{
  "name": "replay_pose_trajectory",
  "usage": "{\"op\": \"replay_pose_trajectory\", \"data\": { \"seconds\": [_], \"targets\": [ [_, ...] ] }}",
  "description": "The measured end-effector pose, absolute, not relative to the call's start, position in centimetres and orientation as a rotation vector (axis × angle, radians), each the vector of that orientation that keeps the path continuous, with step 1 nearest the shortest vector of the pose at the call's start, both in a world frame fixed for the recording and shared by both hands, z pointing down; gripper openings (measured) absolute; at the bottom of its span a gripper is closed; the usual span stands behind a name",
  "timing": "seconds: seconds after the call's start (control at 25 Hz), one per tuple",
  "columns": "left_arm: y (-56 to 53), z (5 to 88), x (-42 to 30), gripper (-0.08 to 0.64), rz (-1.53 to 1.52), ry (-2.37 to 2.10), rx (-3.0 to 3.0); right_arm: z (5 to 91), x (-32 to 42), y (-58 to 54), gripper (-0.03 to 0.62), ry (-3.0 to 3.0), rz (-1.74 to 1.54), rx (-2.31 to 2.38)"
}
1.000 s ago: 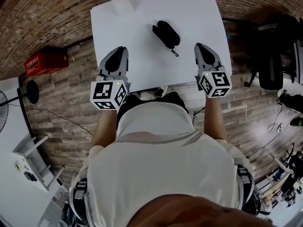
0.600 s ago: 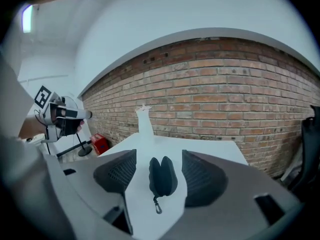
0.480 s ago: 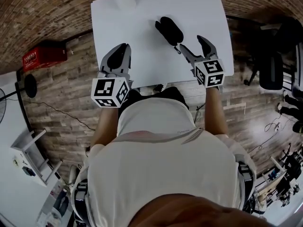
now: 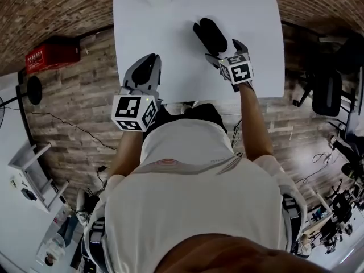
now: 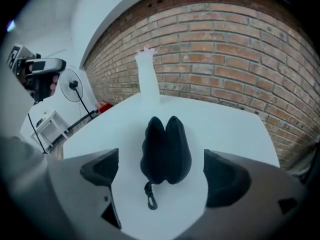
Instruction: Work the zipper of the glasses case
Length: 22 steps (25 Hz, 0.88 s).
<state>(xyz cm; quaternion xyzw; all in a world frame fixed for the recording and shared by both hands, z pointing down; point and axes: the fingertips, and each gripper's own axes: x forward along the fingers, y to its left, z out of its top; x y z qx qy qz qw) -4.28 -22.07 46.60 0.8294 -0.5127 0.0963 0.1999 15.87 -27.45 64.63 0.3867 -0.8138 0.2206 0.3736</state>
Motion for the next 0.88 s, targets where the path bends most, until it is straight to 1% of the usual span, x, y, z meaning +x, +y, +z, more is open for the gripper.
{"op": "replay_pose_trajectory", "data": {
  "seconds": [0.12, 0.24, 0.52, 0.68, 0.88],
  "targets": [
    [-21.8, 47.2, -4.7, 0.038, 0.275, -1.448, 2.292, 67.5, 16.2, -28.3, 0.581, -2.024, 0.598, 0.954],
    [-21.4, 47.7, -5.1, 0.038, 0.283, -1.461, 2.269, 69.4, 16.3, -28.6, 0.584, -1.982, 0.621, 0.909],
    [-21.0, 48.1, -6.4, 0.038, 0.29, -1.465, 2.251, 71.2, 15.0, -28.9, 0.583, -1.956, 0.635, 0.864],
    [-20.9, 48.2, -6.5, 0.038, 0.29, -1.464, 2.25, 70.8, 15.2, -28.9, 0.49, -1.955, 0.624, 0.896],
    [-20.9, 48.2, -6.7, 0.037, 0.29, -1.453, 2.253, 69.8, 15.2, -28.7, 0.401, -1.97, 0.616, 0.932]
  ]
}}
